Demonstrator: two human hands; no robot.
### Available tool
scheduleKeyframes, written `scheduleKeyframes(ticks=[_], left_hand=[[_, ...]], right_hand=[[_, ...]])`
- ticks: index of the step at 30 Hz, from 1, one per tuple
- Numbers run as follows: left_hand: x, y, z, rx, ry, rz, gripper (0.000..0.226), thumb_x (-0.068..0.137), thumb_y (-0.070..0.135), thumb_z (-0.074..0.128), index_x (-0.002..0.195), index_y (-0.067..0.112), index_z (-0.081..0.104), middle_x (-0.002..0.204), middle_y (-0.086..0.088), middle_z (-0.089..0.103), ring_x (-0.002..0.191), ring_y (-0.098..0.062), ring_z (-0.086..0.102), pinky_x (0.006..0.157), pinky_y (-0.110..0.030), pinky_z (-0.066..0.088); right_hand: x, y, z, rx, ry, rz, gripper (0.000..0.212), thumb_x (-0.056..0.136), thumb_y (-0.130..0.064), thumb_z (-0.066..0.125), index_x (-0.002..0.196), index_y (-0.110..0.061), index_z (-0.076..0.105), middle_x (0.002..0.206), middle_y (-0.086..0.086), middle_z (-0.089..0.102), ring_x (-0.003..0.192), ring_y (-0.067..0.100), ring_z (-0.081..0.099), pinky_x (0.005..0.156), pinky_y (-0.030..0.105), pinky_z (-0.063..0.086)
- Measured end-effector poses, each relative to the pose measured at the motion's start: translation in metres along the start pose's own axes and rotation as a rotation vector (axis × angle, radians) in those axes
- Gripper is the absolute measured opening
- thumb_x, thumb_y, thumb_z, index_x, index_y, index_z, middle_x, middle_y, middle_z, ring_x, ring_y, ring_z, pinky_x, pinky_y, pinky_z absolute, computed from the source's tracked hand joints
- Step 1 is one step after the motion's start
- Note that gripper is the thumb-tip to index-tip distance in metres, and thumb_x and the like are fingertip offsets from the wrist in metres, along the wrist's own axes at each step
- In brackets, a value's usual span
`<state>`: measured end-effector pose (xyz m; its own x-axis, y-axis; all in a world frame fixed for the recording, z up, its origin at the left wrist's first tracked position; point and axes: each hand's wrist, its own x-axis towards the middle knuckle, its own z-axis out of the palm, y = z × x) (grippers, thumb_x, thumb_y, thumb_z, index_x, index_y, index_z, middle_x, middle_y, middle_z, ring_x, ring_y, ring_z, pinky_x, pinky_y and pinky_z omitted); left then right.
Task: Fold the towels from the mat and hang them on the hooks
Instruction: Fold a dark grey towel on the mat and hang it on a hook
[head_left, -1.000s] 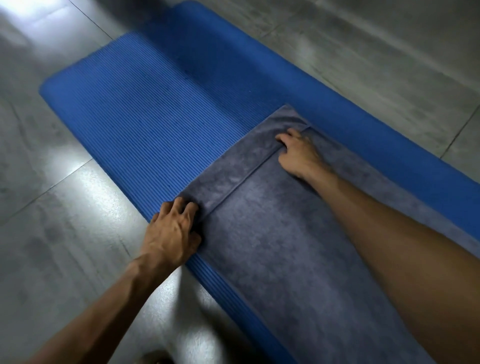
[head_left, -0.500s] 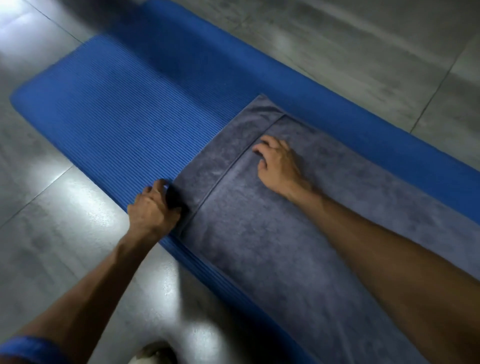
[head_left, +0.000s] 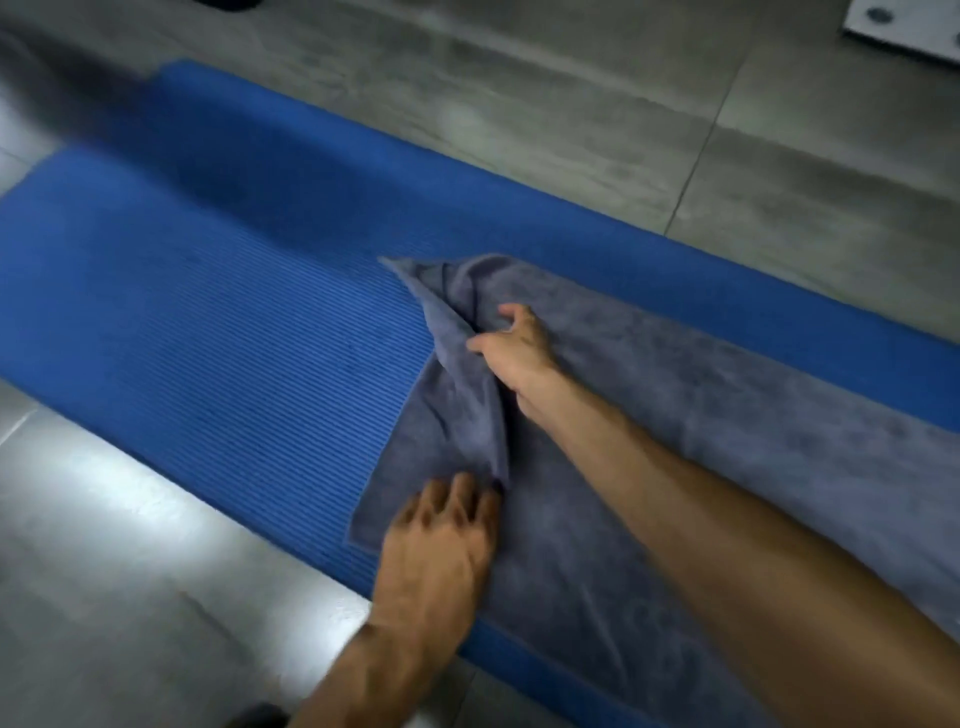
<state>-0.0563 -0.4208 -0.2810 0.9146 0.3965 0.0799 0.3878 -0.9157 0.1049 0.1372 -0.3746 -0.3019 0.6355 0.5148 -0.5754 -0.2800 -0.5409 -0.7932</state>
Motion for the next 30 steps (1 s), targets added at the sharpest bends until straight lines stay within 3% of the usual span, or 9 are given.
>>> scheduleKeyframes(ticks=[5,8,13,16,19,23,25,28,30], left_hand=[[-0.020,0.062,0.028,-0.110,-0.077,0.097,0.036,0.068,0.019,0.041,0.081,0.017,0.074,0.075,-0.001,0.066,0.058,-0.021,0.062,0.047,-0.022,0.047],[-0.032,0.082,0.047,-0.094,-0.151,0.131,0.040,0.066,0.020,0.038,0.079,0.018,0.076,0.070,0.000,0.065,0.054,-0.020,0.062,0.046,-0.020,0.048],[-0.044,0.088,0.062,-0.081,-0.256,0.155,0.045,0.066,0.019,0.034,0.083,0.019,0.076,0.075,0.000,0.068,0.057,-0.019,0.064,0.050,-0.023,0.052],[-0.045,0.087,0.063,-0.105,-0.319,0.162,0.045,0.065,0.021,0.035,0.082,0.020,0.077,0.077,0.001,0.069,0.059,-0.019,0.066,0.052,-0.022,0.053],[-0.046,0.085,0.064,-0.147,-0.340,0.165,0.036,0.049,0.030,0.071,0.084,0.021,0.076,0.079,0.003,0.070,0.062,-0.018,0.067,0.053,-0.021,0.053],[-0.050,0.084,0.073,-0.174,-0.360,0.087,0.064,0.021,0.035,0.085,0.084,0.024,0.076,0.084,0.005,0.071,0.066,-0.017,0.068,0.051,-0.021,0.053],[-0.052,0.085,0.076,-0.198,-0.343,0.103,0.056,0.031,0.035,0.080,0.085,0.025,0.076,0.085,0.005,0.071,0.067,-0.017,0.069,0.050,-0.021,0.053],[-0.058,0.085,0.079,-0.213,-0.256,0.102,0.037,0.061,0.033,0.048,0.085,0.026,0.075,0.086,0.005,0.070,0.073,-0.018,0.067,0.059,-0.024,0.054],[-0.060,0.085,0.081,-0.210,-0.150,0.101,0.038,0.066,0.030,0.042,0.085,0.024,0.074,0.085,0.003,0.069,0.080,-0.019,0.056,0.074,-0.032,0.045]], right_hand=[[-0.015,0.060,-0.073,0.297,0.249,0.127,0.018,0.089,-0.004,0.057,0.102,-0.011,0.068,0.099,0.006,0.067,0.088,0.019,0.061,0.065,0.021,0.048],[-0.031,0.089,-0.104,0.022,0.346,0.055,0.015,0.087,-0.007,0.057,0.098,-0.018,0.060,0.088,-0.004,0.062,0.084,0.017,0.060,0.061,0.021,0.044],[-0.030,0.088,-0.101,-0.477,0.156,-0.334,0.029,0.084,-0.023,0.064,0.112,-0.028,0.058,0.125,-0.009,0.049,0.113,0.010,0.048,0.093,0.026,0.043],[-0.018,0.068,-0.088,-0.403,0.091,-0.293,0.039,0.083,-0.029,0.069,0.120,-0.028,0.059,0.127,-0.013,0.041,0.114,0.006,0.042,0.097,0.025,0.038],[0.003,0.051,-0.088,-0.156,0.062,-0.097,0.050,0.077,-0.032,0.074,0.124,-0.028,0.058,0.125,-0.007,0.055,0.112,0.010,0.052,0.101,0.030,0.042],[0.011,0.044,-0.094,0.132,-0.012,0.050,0.042,0.081,-0.020,0.072,0.122,-0.013,0.063,0.104,0.000,0.065,0.080,0.010,0.061,0.072,0.026,0.052],[0.007,0.044,-0.094,0.159,-0.056,0.085,0.031,0.084,-0.017,0.069,0.114,-0.009,0.065,0.091,0.003,0.061,0.068,0.011,0.054,0.057,0.025,0.045],[0.001,0.044,-0.094,0.078,-0.060,0.149,0.011,0.082,-0.024,0.069,0.090,-0.017,0.068,0.073,0.001,0.055,0.060,0.011,0.047,0.050,0.025,0.037],[0.002,0.047,-0.098,0.129,-0.033,0.104,0.017,0.082,-0.018,0.070,0.098,-0.012,0.071,0.077,0.000,0.060,0.064,0.010,0.052,0.052,0.021,0.040]])
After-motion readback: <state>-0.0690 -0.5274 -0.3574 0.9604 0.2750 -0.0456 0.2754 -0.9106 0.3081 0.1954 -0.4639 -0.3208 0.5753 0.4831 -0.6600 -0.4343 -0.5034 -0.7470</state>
